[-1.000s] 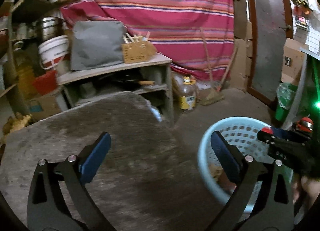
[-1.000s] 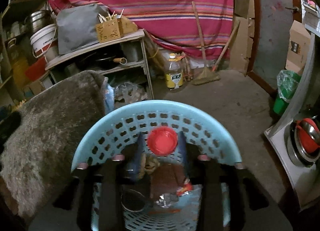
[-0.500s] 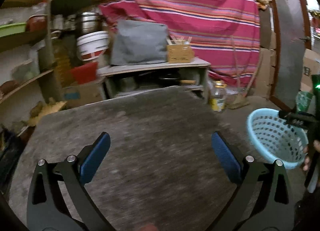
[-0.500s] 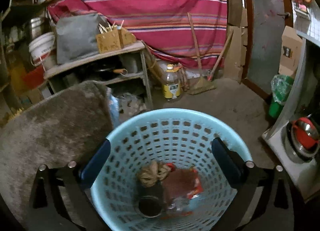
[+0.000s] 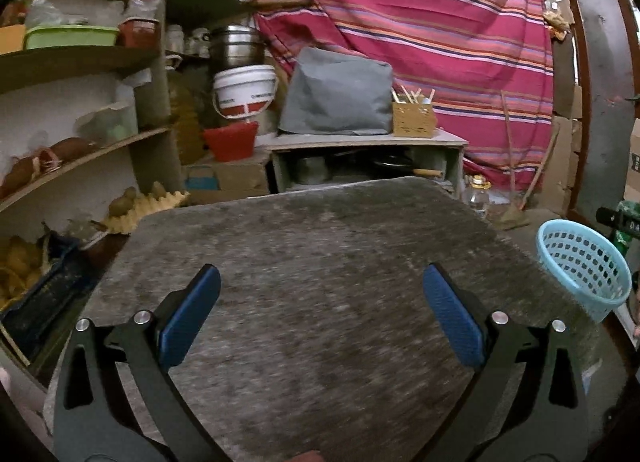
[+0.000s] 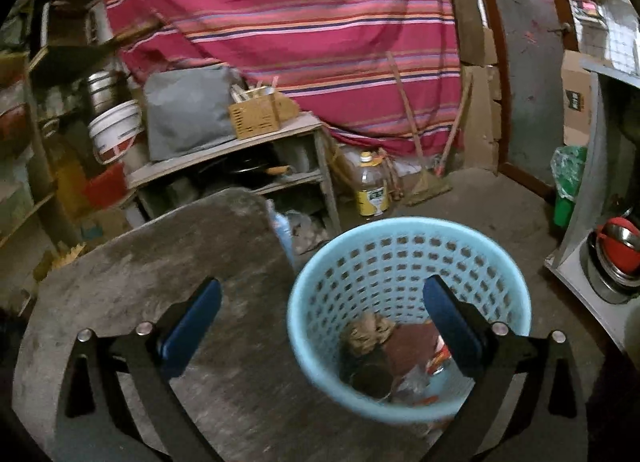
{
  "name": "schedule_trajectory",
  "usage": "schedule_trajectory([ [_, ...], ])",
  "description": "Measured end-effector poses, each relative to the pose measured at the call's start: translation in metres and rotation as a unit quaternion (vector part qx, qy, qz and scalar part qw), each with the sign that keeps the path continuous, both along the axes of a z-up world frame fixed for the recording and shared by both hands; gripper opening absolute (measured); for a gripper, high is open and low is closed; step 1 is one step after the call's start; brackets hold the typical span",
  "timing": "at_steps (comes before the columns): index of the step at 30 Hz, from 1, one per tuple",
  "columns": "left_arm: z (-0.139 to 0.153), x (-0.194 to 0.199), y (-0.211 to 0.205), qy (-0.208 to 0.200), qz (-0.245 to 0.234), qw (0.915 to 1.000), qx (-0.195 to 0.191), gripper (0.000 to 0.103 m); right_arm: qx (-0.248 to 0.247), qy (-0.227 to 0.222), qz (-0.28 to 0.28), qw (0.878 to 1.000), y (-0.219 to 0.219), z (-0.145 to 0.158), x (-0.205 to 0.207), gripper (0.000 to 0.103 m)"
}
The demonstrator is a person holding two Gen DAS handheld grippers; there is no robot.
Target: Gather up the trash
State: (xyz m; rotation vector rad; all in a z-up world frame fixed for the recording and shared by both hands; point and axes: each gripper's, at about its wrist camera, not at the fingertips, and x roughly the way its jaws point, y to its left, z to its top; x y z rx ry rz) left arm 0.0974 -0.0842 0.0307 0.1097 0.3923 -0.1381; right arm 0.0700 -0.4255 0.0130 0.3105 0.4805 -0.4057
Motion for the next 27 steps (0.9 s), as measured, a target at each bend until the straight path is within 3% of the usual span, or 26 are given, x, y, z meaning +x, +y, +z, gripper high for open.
schedule_trajectory([
  [9,-0.021,-0.023,0.044,0.008,0.02,0.9996,-0.016,0.098,-0.086,0.007,0.071,0.994,0.107,-0.013,-0.018,0.099],
  [14,-0.032,-0.028,0.066,0.015,0.04,0.9988,-0.025,0.098,-0.097,-0.012,0.117,0.988,0.158,-0.02,-0.035,0.099],
  [27,-0.048,-0.058,0.085,-0.037,0.067,0.997,-0.012,0.098,-0.127,-0.046,0.156,0.979,0.213,-0.031,-0.055,0.099],
])
